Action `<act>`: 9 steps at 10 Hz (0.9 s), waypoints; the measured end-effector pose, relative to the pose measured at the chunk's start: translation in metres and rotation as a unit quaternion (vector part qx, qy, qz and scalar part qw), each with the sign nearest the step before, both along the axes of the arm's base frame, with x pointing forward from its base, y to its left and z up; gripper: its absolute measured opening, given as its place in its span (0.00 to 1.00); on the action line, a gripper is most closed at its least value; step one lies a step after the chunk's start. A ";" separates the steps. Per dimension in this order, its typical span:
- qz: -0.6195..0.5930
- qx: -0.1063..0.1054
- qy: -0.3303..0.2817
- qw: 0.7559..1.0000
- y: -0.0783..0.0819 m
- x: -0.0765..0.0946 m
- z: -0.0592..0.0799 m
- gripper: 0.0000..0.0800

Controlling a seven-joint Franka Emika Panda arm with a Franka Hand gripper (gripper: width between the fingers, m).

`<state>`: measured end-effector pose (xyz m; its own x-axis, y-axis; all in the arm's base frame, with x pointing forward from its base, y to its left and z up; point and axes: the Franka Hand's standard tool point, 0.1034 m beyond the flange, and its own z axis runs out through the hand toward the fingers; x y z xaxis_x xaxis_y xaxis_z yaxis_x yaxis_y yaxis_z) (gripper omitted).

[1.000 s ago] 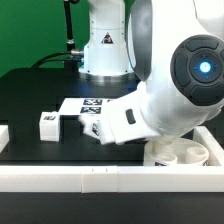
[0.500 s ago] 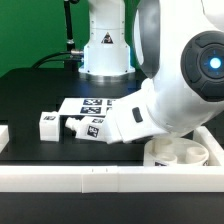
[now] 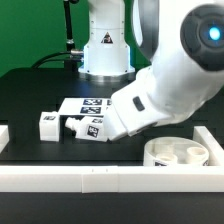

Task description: Assemble stool

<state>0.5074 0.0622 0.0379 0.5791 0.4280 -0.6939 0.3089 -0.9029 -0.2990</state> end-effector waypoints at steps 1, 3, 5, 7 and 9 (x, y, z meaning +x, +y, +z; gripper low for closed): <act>0.000 -0.001 0.001 1.000 -0.002 -0.009 0.006 0.56; 0.000 -0.001 0.004 1.000 -0.002 -0.011 0.004 0.76; 0.000 0.000 0.004 1.000 -0.001 -0.011 0.003 0.80; -0.009 -0.012 -0.011 1.000 -0.006 -0.011 0.004 0.81; -0.030 -0.050 -0.036 0.998 -0.014 -0.030 0.008 0.81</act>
Offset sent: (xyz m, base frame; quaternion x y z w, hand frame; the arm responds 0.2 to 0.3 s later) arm 0.0000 0.0000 0.0000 0.0000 0.0000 0.0000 1.0000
